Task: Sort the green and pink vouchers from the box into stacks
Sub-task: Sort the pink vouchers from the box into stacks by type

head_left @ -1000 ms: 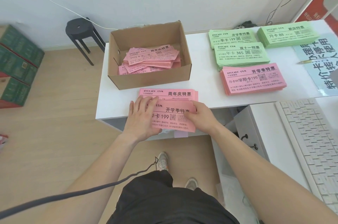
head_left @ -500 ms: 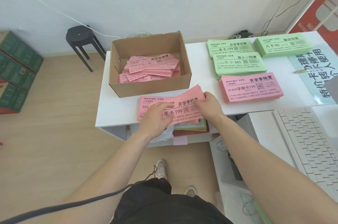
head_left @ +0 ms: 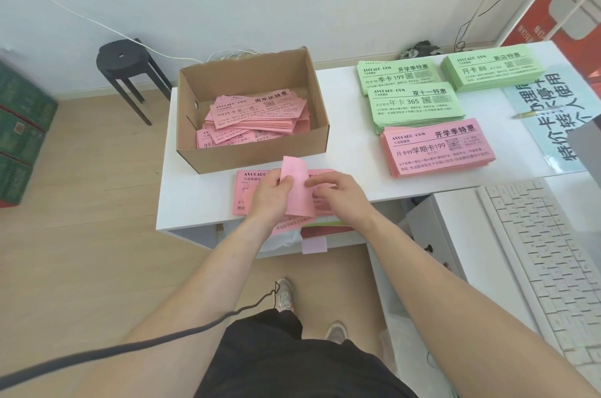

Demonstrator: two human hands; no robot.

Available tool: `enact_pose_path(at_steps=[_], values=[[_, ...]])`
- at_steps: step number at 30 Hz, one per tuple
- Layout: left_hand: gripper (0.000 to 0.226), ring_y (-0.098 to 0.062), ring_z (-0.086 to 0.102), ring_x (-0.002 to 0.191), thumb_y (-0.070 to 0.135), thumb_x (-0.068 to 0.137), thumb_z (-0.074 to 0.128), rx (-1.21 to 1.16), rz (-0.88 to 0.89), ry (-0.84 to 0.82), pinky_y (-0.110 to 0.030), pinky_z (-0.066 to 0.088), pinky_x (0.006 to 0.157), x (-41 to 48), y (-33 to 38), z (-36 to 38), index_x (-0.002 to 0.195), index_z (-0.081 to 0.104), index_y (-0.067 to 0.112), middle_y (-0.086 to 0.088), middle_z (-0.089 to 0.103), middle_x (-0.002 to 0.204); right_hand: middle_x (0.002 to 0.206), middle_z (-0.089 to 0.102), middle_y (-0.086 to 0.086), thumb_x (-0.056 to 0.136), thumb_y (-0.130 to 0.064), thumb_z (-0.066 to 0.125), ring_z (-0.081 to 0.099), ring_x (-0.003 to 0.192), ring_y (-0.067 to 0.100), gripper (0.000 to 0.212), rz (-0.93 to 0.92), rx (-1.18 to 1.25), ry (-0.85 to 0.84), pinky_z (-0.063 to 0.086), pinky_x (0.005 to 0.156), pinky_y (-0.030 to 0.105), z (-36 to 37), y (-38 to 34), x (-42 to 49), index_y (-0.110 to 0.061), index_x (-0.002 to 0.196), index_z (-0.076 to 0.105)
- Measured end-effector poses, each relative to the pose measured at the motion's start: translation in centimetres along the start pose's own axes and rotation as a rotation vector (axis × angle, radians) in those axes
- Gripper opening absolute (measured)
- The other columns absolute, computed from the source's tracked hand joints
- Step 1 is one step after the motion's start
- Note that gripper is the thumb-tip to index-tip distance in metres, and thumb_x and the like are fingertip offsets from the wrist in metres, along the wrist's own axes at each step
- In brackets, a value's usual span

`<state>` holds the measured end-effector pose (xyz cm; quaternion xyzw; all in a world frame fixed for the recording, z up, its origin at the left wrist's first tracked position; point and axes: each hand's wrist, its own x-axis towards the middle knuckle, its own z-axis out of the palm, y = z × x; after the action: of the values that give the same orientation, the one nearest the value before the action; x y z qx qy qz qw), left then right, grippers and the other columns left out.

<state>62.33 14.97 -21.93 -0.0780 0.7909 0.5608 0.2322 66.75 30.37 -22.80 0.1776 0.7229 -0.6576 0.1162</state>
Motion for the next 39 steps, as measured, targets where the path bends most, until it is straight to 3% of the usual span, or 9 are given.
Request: enact_pose_path(at_steps=[4,9,14,18,21,26,30,35,39], values=[[0.028,-0.023,0.056,0.086,0.024,0.105,0.041,-0.075,-0.043,0.037,-0.038,0.046,0.078,0.8,-1.0,-0.5,0.097,0.063,0.008,-0.006,0.063,0.093,0.122,0.067,-0.002,0.095,-0.012,0.063,0.071,0.103,0.023,0.026,-0.011,0.038,-0.015,0.064,0.080,0.039,0.0,0.8,0.3,-0.020,0.118,0.070],[0.033,-0.031,0.068,0.094,0.025,0.107,0.042,-0.282,-0.082,-0.083,-0.058,0.053,0.091,0.2,-0.4,-0.3,0.095,0.073,0.021,-0.010,0.075,0.104,0.119,0.067,-0.007,0.079,-0.040,0.082,0.069,0.106,0.015,0.036,-0.053,-0.023,-0.002,0.064,0.080,0.042,0.1,0.9,0.6,-0.032,0.112,0.069],[0.025,-0.024,0.070,0.107,0.027,0.106,0.049,-0.230,-0.006,-0.138,-0.036,0.059,0.077,-0.3,-0.1,0.2,0.117,0.070,0.021,-0.002,0.074,0.114,0.116,0.071,-0.010,0.081,-0.056,0.074,0.069,0.107,0.008,0.050,-0.053,-0.066,0.019,0.057,0.087,0.028,0.3,0.3,0.3,-0.025,0.121,0.070],[0.023,-0.014,0.068,0.111,0.023,0.103,0.054,-0.141,0.078,-0.160,-0.036,0.054,0.095,-0.1,-0.4,0.2,0.111,0.073,0.033,0.007,0.075,0.110,0.104,0.076,0.003,0.103,-0.032,0.054,0.074,0.100,0.023,0.025,-0.023,0.099,-0.062,0.062,0.084,0.036,0.2,-0.4,-0.1,-0.025,0.112,0.076],[0.022,-0.009,0.065,0.113,0.021,0.100,0.059,-0.109,0.085,-0.160,-0.032,0.051,0.097,0.0,-0.5,0.2,0.114,0.071,0.034,0.013,0.072,0.114,0.100,0.077,0.009,0.106,-0.013,0.044,0.074,0.098,0.029,0.033,0.021,0.151,-0.061,0.063,0.082,0.042,-0.4,-0.6,-0.2,-0.015,0.109,0.077],[0.036,-0.005,0.056,0.119,0.029,0.096,0.066,0.231,0.190,-0.140,-0.017,0.047,0.089,0.1,-1.1,0.3,0.131,0.062,0.029,0.014,0.061,0.132,0.085,0.078,0.012,0.104,-0.012,0.053,0.077,0.082,0.028,0.028,0.034,0.081,0.054,0.063,0.080,0.046,-1.5,-0.4,-0.1,-0.012,0.090,0.077],[0.066,-0.015,0.040,0.134,0.040,0.084,0.074,0.656,0.351,-0.126,-0.033,0.033,0.111,-0.1,-1.9,0.6,0.144,0.050,0.027,0.007,0.050,0.144,0.083,0.077,0.017,0.091,0.002,0.061,0.077,0.076,0.031,0.015,0.137,0.068,0.176,0.064,0.073,0.050,-2.4,0.3,0.4,-0.008,0.090,0.072],[0.086,-0.022,0.034,0.137,0.045,0.074,0.081,0.886,0.465,-0.087,-0.039,0.031,0.115,0.2,-3.5,0.9,0.149,0.042,0.029,0.004,0.042,0.148,0.086,0.075,0.013,0.089,0.000,0.068,0.075,0.067,0.018,0.007,0.180,-0.012,0.259,0.062,0.056,0.034,-3.6,0.9,0.4,-0.005,0.093,0.065],[0.087,-0.022,0.037,0.134,0.044,0.074,0.082,0.954,0.498,-0.013,-0.036,0.034,0.111,0.5,-3.8,1.1,0.149,0.042,0.026,0.003,0.041,0.147,0.091,0.075,0.009,0.090,-0.002,0.068,0.076,0.074,0.022,0.011,0.192,-0.100,0.298,0.064,0.061,0.036,-4.1,1.8,0.7,-0.011,0.086,0.063]])
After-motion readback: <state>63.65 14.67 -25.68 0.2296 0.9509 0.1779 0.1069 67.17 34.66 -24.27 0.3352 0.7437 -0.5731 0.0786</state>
